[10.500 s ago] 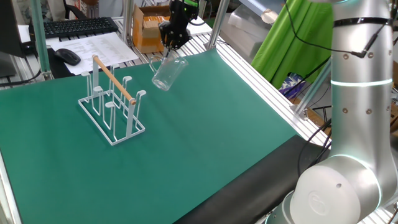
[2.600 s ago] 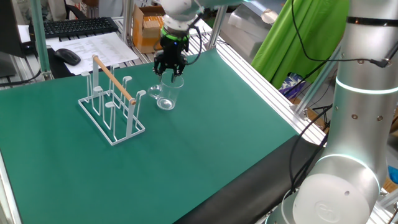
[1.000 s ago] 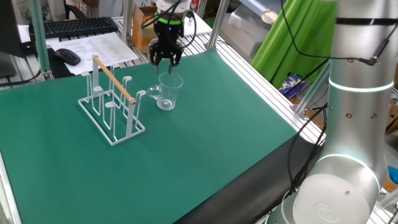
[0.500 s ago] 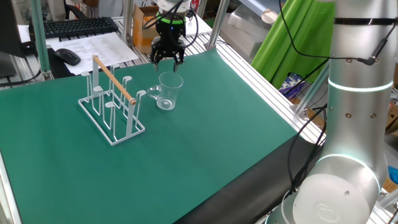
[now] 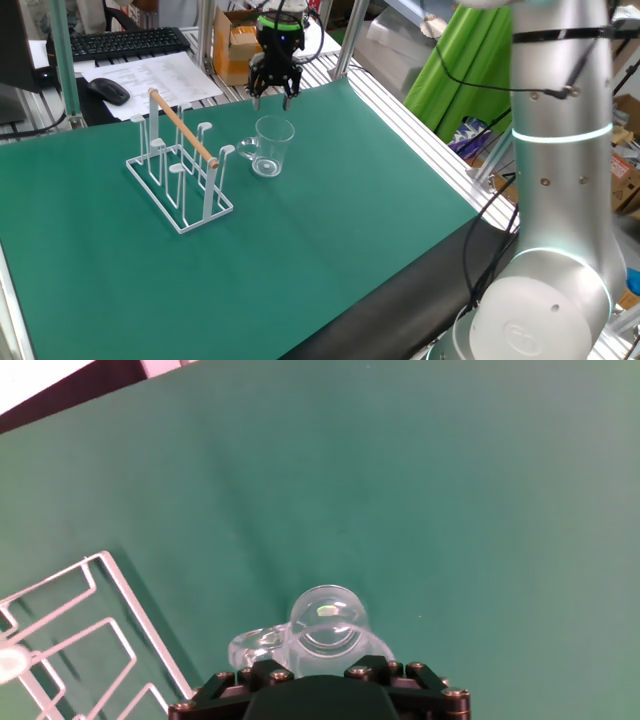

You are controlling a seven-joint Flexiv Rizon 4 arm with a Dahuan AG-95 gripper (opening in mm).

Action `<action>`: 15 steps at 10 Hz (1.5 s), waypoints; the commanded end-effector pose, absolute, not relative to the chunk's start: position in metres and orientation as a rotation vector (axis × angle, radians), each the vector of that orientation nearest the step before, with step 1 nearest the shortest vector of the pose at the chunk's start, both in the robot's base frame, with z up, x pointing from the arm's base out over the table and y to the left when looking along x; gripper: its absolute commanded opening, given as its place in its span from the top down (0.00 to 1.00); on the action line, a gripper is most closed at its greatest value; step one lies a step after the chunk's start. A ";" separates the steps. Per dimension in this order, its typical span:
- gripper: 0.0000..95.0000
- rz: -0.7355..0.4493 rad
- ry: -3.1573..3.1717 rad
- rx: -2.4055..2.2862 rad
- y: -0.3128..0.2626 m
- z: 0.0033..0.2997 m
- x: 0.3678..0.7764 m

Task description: Put the cup on the cup rack

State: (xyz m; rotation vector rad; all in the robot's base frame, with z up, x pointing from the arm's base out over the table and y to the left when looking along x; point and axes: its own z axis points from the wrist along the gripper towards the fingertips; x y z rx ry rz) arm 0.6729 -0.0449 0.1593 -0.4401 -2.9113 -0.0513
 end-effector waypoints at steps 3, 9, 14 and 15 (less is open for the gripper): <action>0.40 -0.046 -2.926 -0.451 -0.050 0.156 0.675; 0.40 -0.070 -2.927 -0.414 -0.067 0.146 0.684; 0.40 -0.060 -2.866 -0.388 -0.066 0.140 0.684; 0.40 -0.060 -2.867 -0.387 -0.065 0.139 0.685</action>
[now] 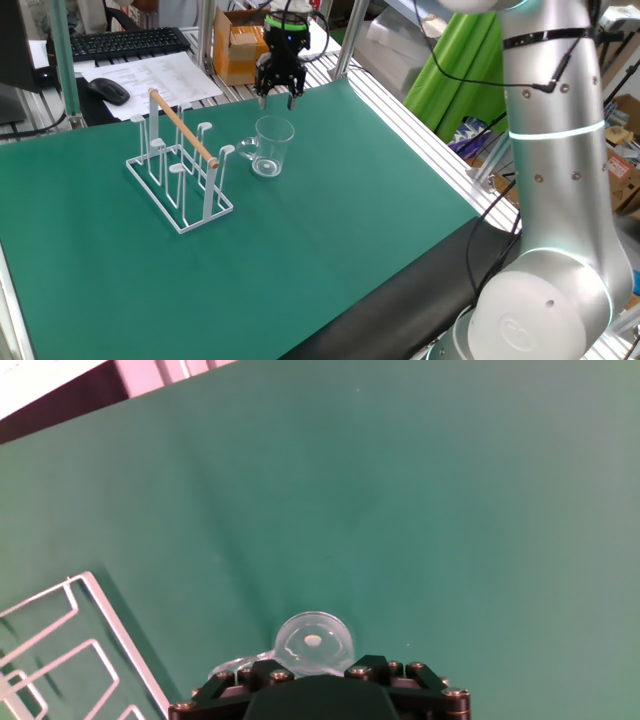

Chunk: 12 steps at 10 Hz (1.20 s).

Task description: Put the cup on the cup rack

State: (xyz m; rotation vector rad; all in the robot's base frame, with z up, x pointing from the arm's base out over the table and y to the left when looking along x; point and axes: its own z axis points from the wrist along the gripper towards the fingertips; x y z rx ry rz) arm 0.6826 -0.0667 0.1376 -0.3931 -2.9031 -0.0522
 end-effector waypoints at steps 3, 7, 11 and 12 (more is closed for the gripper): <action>0.40 -0.063 -2.834 -0.393 -0.066 0.139 0.685; 0.40 -0.053 -2.819 -0.408 -0.065 0.133 0.686; 0.40 -0.035 -2.774 -0.409 -0.064 0.128 0.686; 0.40 -0.032 -2.766 -0.408 -0.064 0.127 0.686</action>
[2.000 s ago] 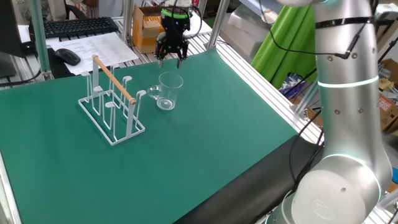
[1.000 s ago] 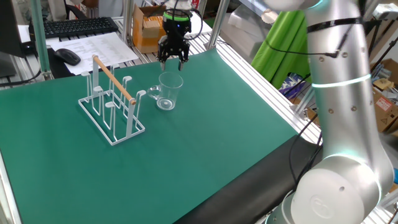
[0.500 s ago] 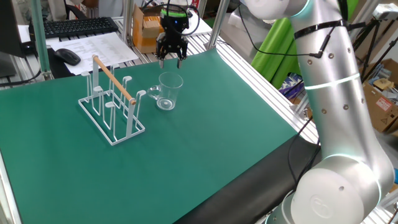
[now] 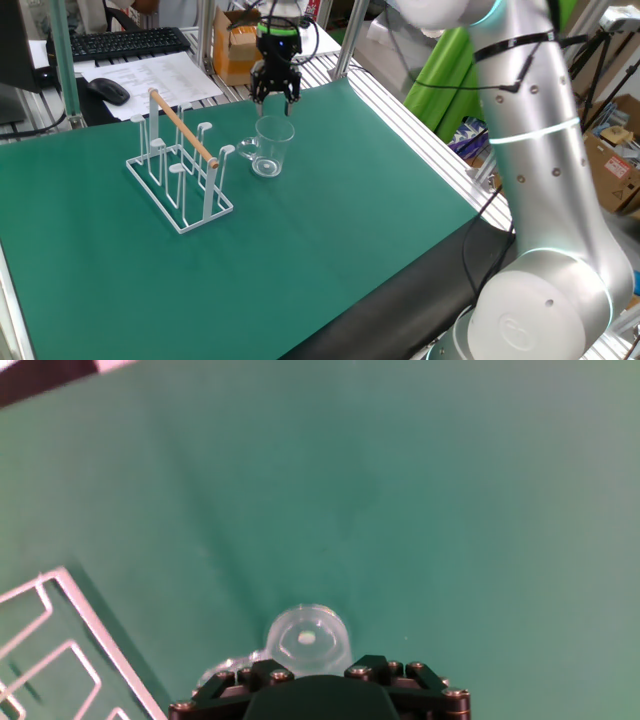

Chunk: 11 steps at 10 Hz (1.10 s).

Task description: Put the cup on the cup rack

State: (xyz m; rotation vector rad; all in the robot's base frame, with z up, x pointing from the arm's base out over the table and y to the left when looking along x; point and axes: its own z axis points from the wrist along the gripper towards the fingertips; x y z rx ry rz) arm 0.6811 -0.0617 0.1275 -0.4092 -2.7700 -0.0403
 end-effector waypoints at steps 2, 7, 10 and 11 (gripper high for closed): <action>0.40 -0.025 -2.753 -0.409 -0.064 0.127 0.686; 0.40 -0.024 -2.757 -0.419 -0.063 0.127 0.686; 0.40 -0.024 -2.757 -0.420 -0.063 0.124 0.686; 0.40 -0.022 -2.757 -0.423 -0.063 0.125 0.686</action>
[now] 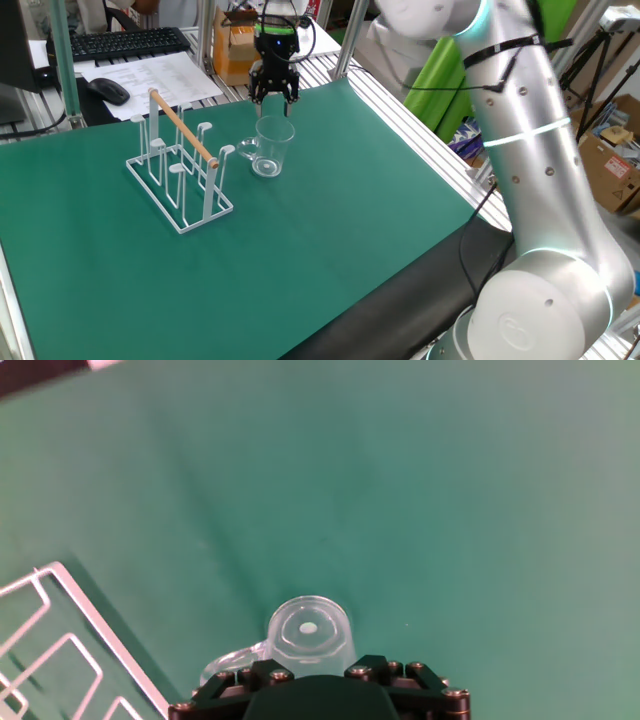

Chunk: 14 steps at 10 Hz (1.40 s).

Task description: Put the cup on the cup rack

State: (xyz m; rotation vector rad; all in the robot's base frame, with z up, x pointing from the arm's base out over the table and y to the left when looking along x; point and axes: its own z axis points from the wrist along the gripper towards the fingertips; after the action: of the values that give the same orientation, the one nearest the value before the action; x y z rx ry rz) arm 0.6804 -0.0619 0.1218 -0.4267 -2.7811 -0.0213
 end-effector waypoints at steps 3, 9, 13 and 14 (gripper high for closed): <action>0.40 -0.023 -2.771 -0.446 -0.059 0.135 0.683; 0.40 -0.037 -2.837 -0.487 -0.049 0.148 0.676; 0.40 -0.044 -2.877 -0.516 -0.046 0.153 0.673; 0.40 -0.049 -2.892 -0.528 -0.046 0.153 0.672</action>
State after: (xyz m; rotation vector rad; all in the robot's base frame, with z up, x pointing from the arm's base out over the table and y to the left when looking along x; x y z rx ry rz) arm 0.6689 -0.0435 0.1541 -0.5264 -2.8830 -0.0596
